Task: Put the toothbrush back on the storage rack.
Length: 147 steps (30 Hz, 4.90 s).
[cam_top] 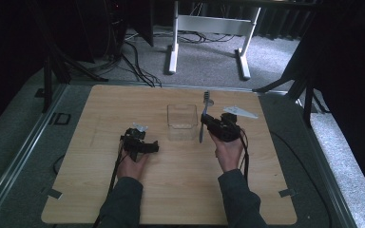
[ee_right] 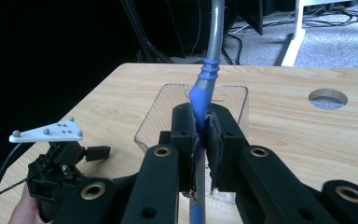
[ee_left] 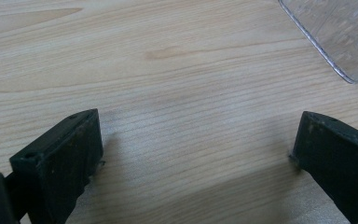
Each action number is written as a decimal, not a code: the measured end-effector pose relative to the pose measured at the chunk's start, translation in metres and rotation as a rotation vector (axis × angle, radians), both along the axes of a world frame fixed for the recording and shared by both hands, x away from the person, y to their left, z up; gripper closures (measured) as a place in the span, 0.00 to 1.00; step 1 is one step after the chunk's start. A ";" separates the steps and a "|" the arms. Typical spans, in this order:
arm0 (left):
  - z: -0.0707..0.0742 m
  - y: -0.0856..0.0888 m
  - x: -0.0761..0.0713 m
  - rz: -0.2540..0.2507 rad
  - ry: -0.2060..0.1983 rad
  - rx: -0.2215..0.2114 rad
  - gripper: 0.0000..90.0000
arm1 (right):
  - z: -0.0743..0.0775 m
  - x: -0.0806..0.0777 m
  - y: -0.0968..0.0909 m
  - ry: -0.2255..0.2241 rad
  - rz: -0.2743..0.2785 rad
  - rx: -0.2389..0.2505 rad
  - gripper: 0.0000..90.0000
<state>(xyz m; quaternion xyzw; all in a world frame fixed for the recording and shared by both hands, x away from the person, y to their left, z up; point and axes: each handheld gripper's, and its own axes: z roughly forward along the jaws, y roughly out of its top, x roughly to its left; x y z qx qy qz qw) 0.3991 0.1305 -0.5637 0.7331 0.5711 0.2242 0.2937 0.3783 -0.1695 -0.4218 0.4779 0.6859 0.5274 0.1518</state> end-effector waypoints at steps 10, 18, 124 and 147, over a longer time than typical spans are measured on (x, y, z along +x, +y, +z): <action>0.000 0.000 0.000 0.000 0.001 0.000 0.02 | 0.004 0.004 0.001 -0.012 -0.007 0.015 0.91; 0.000 0.000 0.000 -0.001 0.000 0.000 0.02 | 0.007 0.008 0.001 -0.023 -0.015 0.017 0.91; 0.000 0.000 0.000 -0.001 0.001 0.000 0.02 | 0.013 0.058 0.028 -0.116 -0.030 0.017 0.91; 0.000 0.000 0.000 -0.001 0.000 0.000 0.02 | -0.019 0.062 0.049 -0.101 -0.012 -0.210 0.90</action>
